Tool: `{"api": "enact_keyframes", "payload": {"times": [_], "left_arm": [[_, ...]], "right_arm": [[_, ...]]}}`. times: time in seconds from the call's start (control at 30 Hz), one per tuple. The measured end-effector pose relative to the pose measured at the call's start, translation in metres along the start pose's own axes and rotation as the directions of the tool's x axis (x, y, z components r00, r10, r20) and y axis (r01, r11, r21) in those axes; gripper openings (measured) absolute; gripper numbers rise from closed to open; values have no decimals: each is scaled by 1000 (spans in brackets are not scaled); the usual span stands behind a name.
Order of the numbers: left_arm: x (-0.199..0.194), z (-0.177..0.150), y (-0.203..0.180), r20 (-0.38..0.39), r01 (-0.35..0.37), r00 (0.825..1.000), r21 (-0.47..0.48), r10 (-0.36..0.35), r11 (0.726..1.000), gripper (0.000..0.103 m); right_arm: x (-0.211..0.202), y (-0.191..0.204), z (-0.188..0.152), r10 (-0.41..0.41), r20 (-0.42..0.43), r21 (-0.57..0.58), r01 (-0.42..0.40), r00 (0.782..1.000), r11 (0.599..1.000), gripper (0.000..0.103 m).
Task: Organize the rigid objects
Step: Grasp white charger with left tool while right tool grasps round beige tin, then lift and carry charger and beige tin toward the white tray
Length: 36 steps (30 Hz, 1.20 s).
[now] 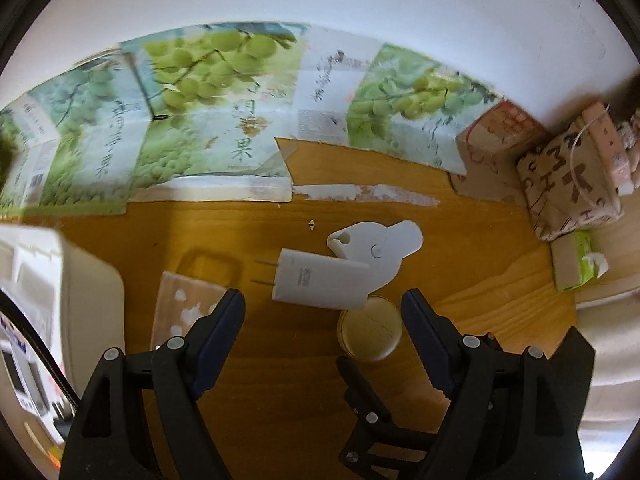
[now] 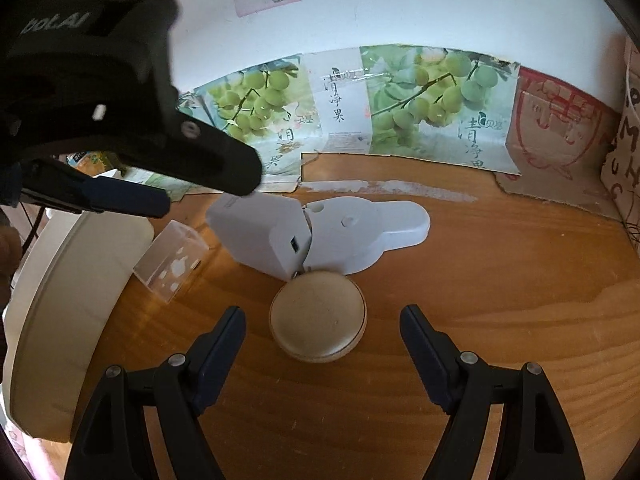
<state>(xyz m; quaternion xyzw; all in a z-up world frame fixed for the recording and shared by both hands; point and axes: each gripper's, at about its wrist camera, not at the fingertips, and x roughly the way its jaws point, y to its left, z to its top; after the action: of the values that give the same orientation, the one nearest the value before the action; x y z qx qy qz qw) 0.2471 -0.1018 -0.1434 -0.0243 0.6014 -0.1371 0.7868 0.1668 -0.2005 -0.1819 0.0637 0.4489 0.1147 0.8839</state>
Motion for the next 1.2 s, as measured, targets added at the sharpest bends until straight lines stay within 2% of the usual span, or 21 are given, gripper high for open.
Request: {"api": "enact_keyframes", "payload": {"times": [0.23, 0.3, 0.47, 0.6, 0.7, 0.87, 1.2], "left_arm": [[23, 3, -1, -37, -11, 999, 9, 12, 1000, 82], [25, 2, 0, -25, -13, 1000, 10, 13, 1000, 81], [36, -2, 5, -36, 14, 999, -16, -15, 1000, 70], [35, -3, 6, -21, 23, 1000, -25, -23, 999, 69], [35, -3, 8, -13, 24, 1000, -37, -25, 999, 69], [34, -4, 8, -4, 17, 1000, -54, -17, 998, 69], [27, -16, 17, -25, 33, 999, -97, -36, 995, 69]], "right_arm": [[9, 2, 1, 5, -19, -17, -5, 1000, 1000, 78], [11, 5, 1, 1, -16, -33, -2, 1000, 999, 77], [14, 16, 1, -4, -11, -89, 3, 1000, 996, 67], [15, 18, 1, 1, -15, -95, -3, 1000, 995, 63], [14, 17, 1, 1, -19, -102, -3, 1000, 995, 56], [11, 17, 1, 13, -31, -123, -17, 999, 992, 56], [-1, 3, 1, 0, -41, -80, -3, 999, 997, 56]]}}
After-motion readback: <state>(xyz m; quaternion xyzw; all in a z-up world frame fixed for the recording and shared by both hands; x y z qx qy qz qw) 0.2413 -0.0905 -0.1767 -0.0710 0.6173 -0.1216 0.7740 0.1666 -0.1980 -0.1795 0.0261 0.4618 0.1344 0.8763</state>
